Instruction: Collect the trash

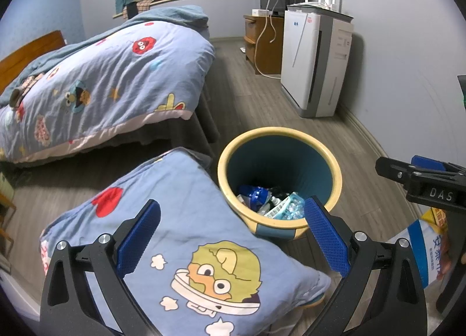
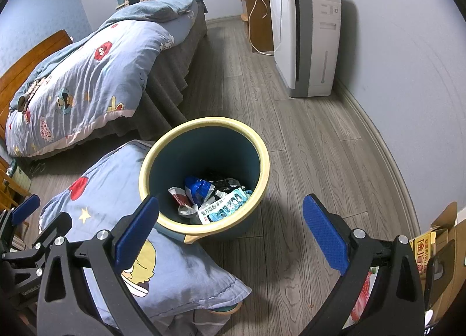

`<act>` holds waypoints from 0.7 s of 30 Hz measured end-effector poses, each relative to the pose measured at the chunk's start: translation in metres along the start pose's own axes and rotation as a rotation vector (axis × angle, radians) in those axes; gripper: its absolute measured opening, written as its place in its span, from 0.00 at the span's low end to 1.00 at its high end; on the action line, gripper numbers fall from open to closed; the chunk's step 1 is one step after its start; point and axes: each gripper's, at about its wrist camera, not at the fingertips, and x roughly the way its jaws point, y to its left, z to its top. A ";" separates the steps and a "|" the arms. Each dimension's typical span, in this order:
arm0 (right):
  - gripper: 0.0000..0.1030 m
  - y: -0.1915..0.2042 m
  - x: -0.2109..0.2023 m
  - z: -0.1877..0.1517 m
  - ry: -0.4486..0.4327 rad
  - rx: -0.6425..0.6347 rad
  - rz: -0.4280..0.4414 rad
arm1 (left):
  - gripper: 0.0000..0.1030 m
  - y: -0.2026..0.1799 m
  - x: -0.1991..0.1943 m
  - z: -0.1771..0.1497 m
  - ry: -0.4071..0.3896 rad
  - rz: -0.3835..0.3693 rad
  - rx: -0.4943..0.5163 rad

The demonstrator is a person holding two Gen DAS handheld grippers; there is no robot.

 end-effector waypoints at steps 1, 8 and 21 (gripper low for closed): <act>0.94 0.000 0.000 0.000 0.001 -0.001 -0.001 | 0.95 -0.001 0.000 0.000 -0.001 0.001 0.000; 0.94 0.001 0.000 0.000 0.003 -0.003 -0.001 | 0.95 -0.001 0.000 0.000 0.000 0.001 -0.001; 0.94 0.002 0.001 0.000 0.007 -0.005 -0.004 | 0.95 -0.001 0.000 0.000 0.000 0.003 -0.001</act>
